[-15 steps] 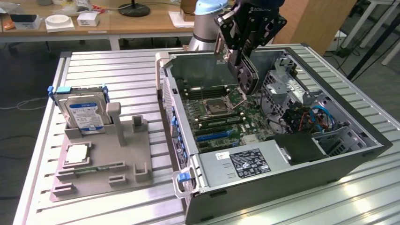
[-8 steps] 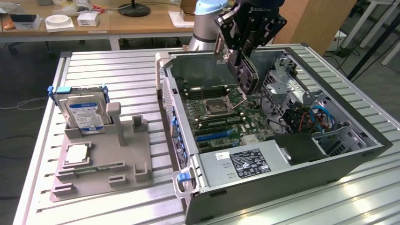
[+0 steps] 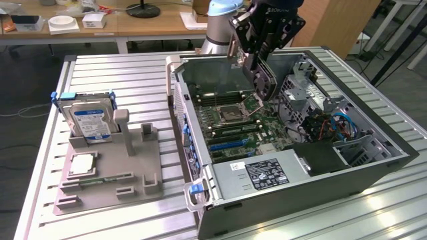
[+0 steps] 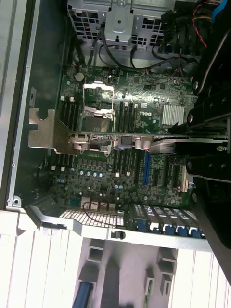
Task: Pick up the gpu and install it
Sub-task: 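Insert the gpu into the slot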
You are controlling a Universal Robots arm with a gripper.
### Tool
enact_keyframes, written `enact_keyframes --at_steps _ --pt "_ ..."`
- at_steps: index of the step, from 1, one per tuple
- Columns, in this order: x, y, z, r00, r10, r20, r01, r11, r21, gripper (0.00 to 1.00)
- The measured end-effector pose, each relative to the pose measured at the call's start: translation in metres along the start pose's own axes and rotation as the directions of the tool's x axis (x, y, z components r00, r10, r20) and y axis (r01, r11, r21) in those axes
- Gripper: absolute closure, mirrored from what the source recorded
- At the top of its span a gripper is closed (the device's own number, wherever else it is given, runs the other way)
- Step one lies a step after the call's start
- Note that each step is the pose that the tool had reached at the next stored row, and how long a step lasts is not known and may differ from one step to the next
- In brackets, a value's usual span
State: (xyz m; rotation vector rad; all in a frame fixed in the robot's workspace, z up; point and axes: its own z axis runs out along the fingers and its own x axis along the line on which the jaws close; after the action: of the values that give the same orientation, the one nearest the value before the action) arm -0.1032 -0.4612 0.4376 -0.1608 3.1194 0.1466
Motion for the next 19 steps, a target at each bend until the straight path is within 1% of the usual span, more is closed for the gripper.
enact_keyframes --at_steps 5,9,14,19 --pt "0.0 0.0 0.0 0.9989 -0.046 -0.0044 0.046 0.9989 -0.001 0.74" --pt "0.0 0.0 0.0001 0.9958 -0.092 -0.0084 0.092 0.9958 -0.0022 0.74" --pt "0.0 0.0 0.0 0.9896 -0.143 -0.0131 0.143 0.9897 -0.0037 0.74" --pt "0.0 0.0 0.0 0.981 -0.193 -0.0177 0.193 0.9811 -0.0055 0.74"
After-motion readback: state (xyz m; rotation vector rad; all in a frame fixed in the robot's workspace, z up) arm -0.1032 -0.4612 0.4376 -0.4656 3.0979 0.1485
